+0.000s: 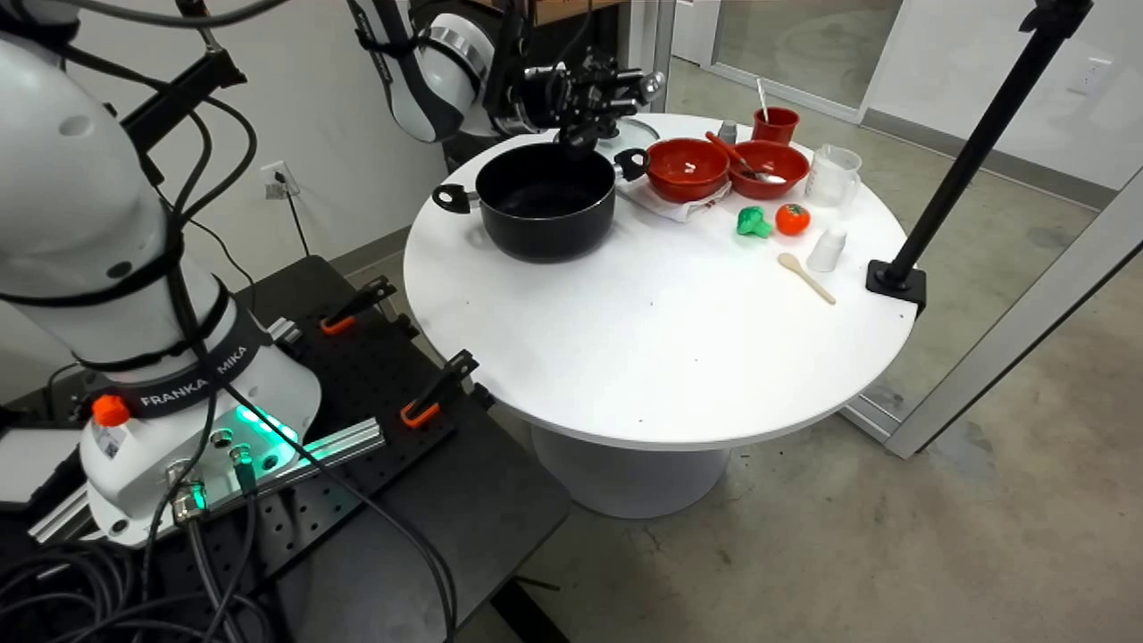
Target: Use the black ladle to stir the contents in the black pot
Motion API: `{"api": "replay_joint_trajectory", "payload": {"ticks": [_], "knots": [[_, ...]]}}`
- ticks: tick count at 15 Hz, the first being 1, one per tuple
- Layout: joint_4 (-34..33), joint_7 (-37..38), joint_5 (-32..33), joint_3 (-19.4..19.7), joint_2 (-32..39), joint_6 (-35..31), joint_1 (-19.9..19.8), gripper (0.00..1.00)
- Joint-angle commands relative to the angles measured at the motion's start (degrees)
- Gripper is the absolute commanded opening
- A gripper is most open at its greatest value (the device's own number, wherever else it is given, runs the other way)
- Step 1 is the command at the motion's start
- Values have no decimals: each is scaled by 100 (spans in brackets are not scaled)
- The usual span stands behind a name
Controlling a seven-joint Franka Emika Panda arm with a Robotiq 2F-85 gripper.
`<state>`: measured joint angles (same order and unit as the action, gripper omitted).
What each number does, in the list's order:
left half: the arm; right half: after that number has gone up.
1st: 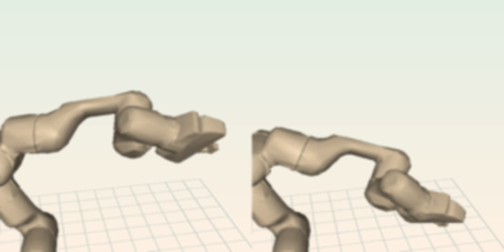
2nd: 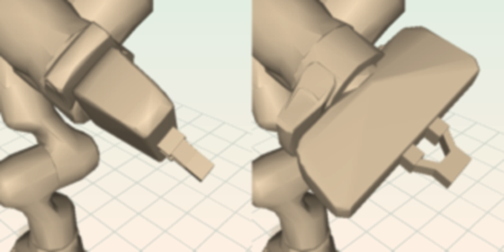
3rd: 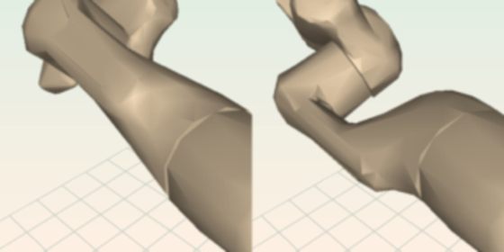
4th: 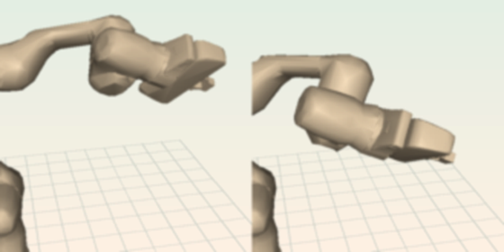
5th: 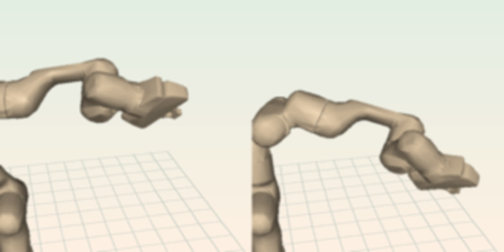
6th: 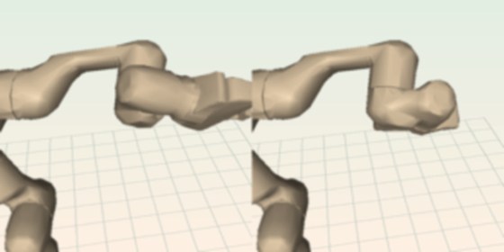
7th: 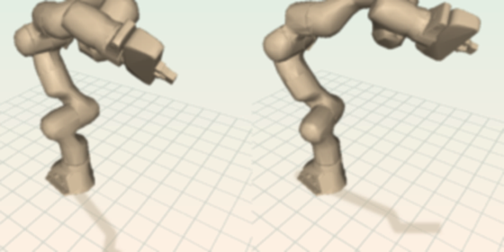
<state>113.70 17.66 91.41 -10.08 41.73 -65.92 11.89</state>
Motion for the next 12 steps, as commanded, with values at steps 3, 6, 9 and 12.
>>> {"api": "replay_joint_trajectory", "payload": {"ticks": [3,6,9,12], "knots": [[328,-1432,-55,-38,-1229,-1798,-801,8],[286,-2118,-306,128,-1661,-2891,-1256,8],[191,-2694,-824,371,-1838,-3854,-1661,8],[63,-3284,-1572,583,-1714,-4463,-1909,8]]}}
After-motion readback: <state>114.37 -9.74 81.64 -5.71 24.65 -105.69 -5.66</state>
